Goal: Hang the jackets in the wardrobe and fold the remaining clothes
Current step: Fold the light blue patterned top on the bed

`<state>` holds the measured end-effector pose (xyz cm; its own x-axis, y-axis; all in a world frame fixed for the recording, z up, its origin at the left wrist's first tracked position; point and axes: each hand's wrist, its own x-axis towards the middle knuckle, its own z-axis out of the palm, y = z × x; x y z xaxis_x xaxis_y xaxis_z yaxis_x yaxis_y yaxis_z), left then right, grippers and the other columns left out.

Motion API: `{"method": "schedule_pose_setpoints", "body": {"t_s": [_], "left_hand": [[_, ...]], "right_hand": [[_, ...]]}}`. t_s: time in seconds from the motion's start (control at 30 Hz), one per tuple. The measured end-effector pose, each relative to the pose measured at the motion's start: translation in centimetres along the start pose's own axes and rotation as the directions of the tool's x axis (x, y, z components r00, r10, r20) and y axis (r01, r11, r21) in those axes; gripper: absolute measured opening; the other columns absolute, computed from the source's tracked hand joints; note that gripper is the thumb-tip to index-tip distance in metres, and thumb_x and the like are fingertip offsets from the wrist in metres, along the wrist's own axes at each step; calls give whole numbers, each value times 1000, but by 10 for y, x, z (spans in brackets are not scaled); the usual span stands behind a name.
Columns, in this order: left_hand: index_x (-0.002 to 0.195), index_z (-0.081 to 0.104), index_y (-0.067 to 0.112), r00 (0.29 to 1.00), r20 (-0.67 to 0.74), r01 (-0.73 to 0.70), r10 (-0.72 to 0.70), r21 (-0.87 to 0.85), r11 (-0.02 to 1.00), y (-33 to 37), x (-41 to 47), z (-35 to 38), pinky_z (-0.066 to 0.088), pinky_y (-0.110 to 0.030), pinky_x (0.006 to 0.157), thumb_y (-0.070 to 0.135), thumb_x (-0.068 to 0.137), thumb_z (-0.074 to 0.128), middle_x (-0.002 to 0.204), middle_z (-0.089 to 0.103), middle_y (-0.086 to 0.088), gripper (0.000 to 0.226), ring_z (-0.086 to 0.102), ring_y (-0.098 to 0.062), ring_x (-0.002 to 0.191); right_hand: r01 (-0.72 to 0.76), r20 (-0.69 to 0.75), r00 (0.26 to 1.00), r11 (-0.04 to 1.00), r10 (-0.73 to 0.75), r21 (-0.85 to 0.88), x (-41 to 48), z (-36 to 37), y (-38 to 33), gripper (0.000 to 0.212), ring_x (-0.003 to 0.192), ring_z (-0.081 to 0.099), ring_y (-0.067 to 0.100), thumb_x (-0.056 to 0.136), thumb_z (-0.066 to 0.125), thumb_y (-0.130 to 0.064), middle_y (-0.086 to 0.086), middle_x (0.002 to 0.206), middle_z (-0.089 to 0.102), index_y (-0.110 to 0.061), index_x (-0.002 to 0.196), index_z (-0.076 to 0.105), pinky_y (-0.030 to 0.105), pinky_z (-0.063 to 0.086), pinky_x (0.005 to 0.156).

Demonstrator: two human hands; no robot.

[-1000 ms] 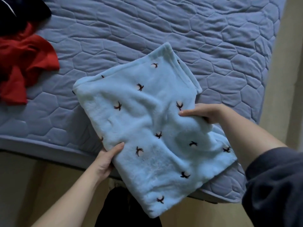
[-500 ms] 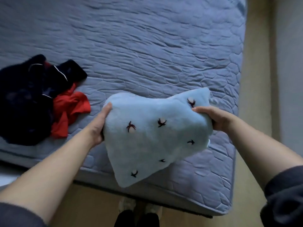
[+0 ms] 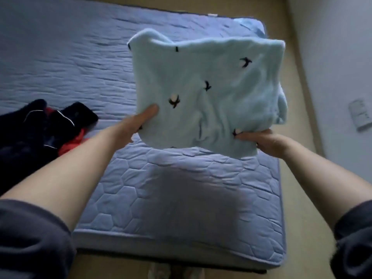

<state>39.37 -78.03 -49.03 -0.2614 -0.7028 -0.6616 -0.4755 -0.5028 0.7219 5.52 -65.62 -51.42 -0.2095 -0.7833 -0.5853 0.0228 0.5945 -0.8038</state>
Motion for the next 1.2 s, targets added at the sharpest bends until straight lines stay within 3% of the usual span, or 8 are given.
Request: {"method": "schedule_pose_setpoints", "body": {"t_s": [0.13,0.27,0.5,0.63,0.73,0.9,1.0,1.2], "left_hand": [[115,61,17,998,1,60,-60,88,994,-146,16,40,45,-12,60,29,90,62,117,64,-4,27,62,-1,80],[103,66,10,992,-21,123,-122,250,960,-265,17,55,46,-12,64,21,89,64,105,68,-7,18,63,-14,91],[142,32,24,996,25,80,-80,-4,997,-248,35,40,43,-37,94,64,49,69,138,49,-2,108,54,-11,113],[149,16,32,994,-42,-96,99,77,992,-224,48,49,40,-36,105,61,42,80,143,42,2,128,45,-9,127],[135,41,30,968,-24,-245,248,84,966,-214,60,63,50,-22,86,51,47,82,124,60,11,100,60,-2,109],[110,63,37,964,75,-260,254,99,960,-204,58,54,50,-13,73,43,58,80,103,70,22,55,63,7,95],[116,65,26,954,259,-153,153,-20,988,-201,53,32,51,-33,89,44,57,81,117,68,2,64,62,-14,110],[86,72,14,889,447,220,-101,-224,949,-180,65,21,52,-21,54,12,59,66,77,72,-5,28,69,-14,66]], "right_hand": [[-194,16,980,977,196,-87,-21,29,154,45,102,63,16,80,69,4,8,125,63,-11,121,59,23,53,83],[-384,34,919,911,393,-148,-54,45,266,46,100,63,18,85,62,5,6,113,67,-6,129,54,30,52,83],[-560,26,818,805,575,-195,-44,0,263,61,121,50,18,83,70,-12,-2,133,56,-25,136,44,49,38,102],[-276,-321,940,817,118,-506,-5,-3,227,90,133,39,25,76,77,-24,8,151,35,-19,149,25,37,37,101],[40,-89,983,663,-160,-748,39,31,200,98,143,26,21,71,78,-36,1,154,31,-27,151,20,40,28,112],[159,192,981,434,33,-886,92,93,159,89,142,28,24,74,69,-37,0,146,42,-37,148,19,54,5,115],[238,308,929,306,205,-922,93,98,135,27,100,63,22,72,72,-36,-6,94,65,-34,97,62,42,40,100],[205,489,846,714,215,-670,71,54,85,19,82,68,5,69,77,-34,-13,89,71,-40,85,68,28,52,71]]}}
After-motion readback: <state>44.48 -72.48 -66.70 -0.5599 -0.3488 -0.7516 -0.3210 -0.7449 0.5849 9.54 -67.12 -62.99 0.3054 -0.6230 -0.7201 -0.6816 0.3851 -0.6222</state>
